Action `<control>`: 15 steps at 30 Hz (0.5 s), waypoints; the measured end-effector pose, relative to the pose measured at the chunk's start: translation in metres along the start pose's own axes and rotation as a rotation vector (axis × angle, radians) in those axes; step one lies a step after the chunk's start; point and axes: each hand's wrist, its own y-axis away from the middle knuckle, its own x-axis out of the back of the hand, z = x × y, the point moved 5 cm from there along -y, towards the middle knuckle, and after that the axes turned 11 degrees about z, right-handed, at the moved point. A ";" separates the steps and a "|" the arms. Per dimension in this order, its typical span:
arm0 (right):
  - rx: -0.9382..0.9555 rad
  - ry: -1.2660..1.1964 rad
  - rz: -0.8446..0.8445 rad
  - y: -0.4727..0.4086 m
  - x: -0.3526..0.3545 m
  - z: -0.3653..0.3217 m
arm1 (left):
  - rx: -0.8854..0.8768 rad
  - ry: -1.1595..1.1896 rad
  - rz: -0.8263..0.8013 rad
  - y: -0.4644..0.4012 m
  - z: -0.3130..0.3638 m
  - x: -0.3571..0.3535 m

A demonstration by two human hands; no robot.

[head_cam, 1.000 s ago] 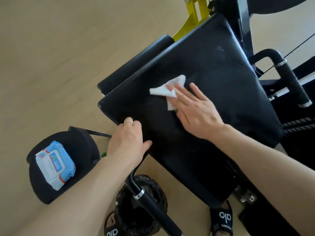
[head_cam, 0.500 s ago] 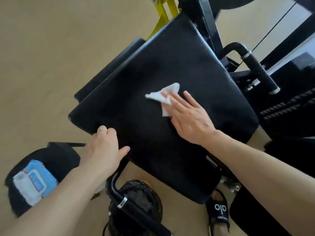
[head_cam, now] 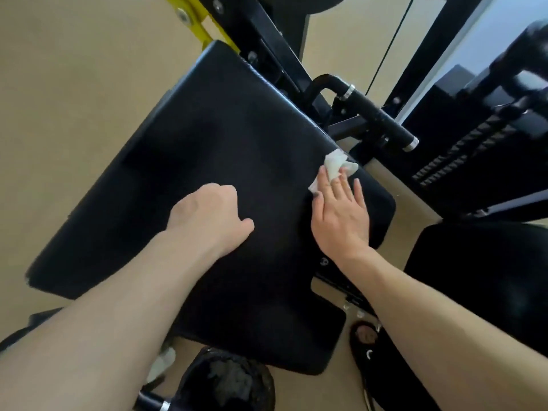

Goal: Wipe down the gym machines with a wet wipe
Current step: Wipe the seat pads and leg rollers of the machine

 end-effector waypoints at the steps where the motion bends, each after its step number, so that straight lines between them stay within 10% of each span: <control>1: -0.023 -0.036 0.016 0.009 -0.002 -0.011 | -0.008 -0.019 -0.011 -0.009 0.008 -0.004; 8: 0.642 -0.232 -0.100 0.102 0.007 -0.044 | -0.080 -0.141 0.042 -0.063 0.037 -0.007; 15: -0.059 -0.382 0.324 -0.064 0.067 0.039 | -0.048 -0.200 -0.070 -0.082 0.048 -0.010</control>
